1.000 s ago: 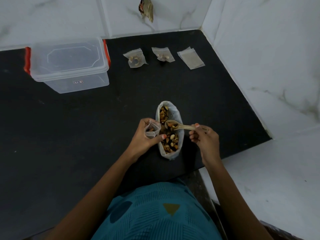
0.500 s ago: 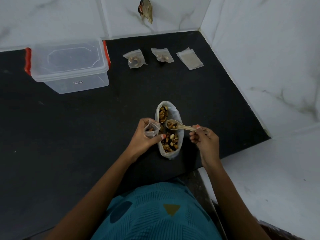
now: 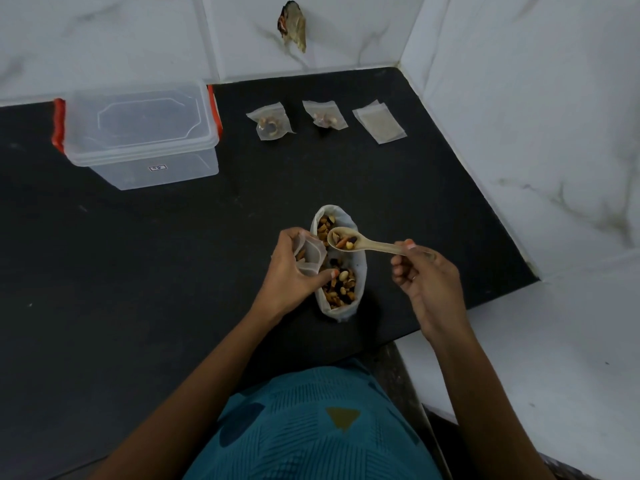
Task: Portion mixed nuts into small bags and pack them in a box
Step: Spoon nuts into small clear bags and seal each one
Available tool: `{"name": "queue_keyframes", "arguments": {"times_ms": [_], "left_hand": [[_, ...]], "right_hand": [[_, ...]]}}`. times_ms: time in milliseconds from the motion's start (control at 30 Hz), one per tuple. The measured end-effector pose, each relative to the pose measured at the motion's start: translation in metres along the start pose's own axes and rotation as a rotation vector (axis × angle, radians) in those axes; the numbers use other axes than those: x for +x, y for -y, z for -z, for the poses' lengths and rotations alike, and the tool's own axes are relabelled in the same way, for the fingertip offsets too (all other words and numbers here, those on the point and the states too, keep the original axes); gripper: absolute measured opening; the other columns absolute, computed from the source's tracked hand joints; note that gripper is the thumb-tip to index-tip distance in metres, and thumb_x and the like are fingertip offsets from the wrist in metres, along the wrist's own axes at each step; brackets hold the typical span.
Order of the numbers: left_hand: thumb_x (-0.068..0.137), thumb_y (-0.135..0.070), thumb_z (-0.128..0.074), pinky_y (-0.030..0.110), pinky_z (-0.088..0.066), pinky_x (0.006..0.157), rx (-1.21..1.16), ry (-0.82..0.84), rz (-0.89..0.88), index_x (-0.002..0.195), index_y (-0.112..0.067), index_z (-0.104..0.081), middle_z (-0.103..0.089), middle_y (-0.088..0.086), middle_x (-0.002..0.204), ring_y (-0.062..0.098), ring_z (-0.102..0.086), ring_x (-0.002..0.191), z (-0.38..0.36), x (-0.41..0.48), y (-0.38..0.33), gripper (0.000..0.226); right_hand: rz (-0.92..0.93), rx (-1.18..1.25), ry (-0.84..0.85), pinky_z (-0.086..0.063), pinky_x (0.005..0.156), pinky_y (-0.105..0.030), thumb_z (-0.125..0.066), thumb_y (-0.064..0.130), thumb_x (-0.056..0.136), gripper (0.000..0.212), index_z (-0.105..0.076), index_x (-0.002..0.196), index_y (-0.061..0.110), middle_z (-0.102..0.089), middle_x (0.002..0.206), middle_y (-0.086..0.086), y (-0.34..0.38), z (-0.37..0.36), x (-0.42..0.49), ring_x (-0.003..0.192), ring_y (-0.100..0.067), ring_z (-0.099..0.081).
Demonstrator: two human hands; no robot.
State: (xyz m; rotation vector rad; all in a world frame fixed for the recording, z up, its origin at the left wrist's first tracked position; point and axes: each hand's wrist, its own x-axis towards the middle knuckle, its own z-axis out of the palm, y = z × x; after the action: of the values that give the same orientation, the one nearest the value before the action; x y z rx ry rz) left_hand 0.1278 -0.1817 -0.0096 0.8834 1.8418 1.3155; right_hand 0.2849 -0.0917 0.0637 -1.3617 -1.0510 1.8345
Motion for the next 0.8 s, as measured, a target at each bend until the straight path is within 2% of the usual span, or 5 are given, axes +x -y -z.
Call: {"name": "queue_keyframes", "arguments": {"times_ms": [133,233,433,633,800], "left_hand": [[0.065,-0.020,-0.080,0.035,-0.045,0.097,0.057,-0.052,-0.026,0.114,-0.024,-0.037,-0.048,-0.001,0.121,0.016,-0.045,0.119,-0.003,0.001,-0.002,0.065],[0.061,-0.029,-0.080,0.040,-0.047,0.094,0.074,-0.053,-0.039,0.112,-0.028,-0.036,-0.051,-0.001,0.116,0.018,-0.050,0.115,-0.004,0.000,-0.006,0.068],[0.066,-0.015,-0.081,0.008,-0.045,0.077,-0.028,-0.094,-0.083,0.106,-0.021,-0.039,-0.052,-0.010,0.102,0.002,-0.056,0.096,-0.007,-0.005,-0.020,0.059],[0.070,-0.015,-0.079,0.007,-0.045,0.078,-0.060,-0.084,-0.114,0.108,-0.016,-0.041,-0.050,-0.015,0.101,-0.012,-0.053,0.092,-0.004,-0.007,-0.026,0.054],[0.073,-0.008,-0.074,0.008,-0.044,0.077,-0.049,-0.044,-0.168,0.108,-0.016,-0.039,-0.049,-0.014,0.100,-0.009,-0.051,0.090,-0.003,-0.007,-0.028,0.051]], "right_hand": [[0.122,-0.124,0.065,-0.048,0.057,-0.018,-0.051,0.015,0.091,0.016,-0.065,0.084,0.012,-0.062,0.060,0.002,0.010,-0.012,-0.014,0.057,-0.005,-0.056],[0.283,-0.301,0.095,-0.048,0.056,-0.016,-0.051,0.014,0.091,0.014,-0.064,0.088,0.011,-0.063,0.063,0.001,0.009,-0.021,-0.021,0.057,-0.005,-0.058],[0.621,-0.697,0.173,-0.046,0.059,-0.009,-0.051,0.009,0.091,0.010,-0.061,0.090,0.010,-0.057,0.067,0.010,0.005,-0.036,-0.032,0.061,0.003,-0.058],[0.815,-0.857,0.220,-0.046,0.064,-0.008,-0.050,0.018,0.089,0.019,-0.063,0.095,0.005,-0.055,0.076,0.013,0.002,-0.040,-0.032,0.066,0.004,-0.057],[0.914,-0.899,0.377,-0.050,0.068,-0.025,-0.046,0.024,0.088,0.028,-0.064,0.092,0.002,-0.066,0.083,-0.001,0.001,-0.040,-0.036,0.076,-0.011,-0.060]]}}
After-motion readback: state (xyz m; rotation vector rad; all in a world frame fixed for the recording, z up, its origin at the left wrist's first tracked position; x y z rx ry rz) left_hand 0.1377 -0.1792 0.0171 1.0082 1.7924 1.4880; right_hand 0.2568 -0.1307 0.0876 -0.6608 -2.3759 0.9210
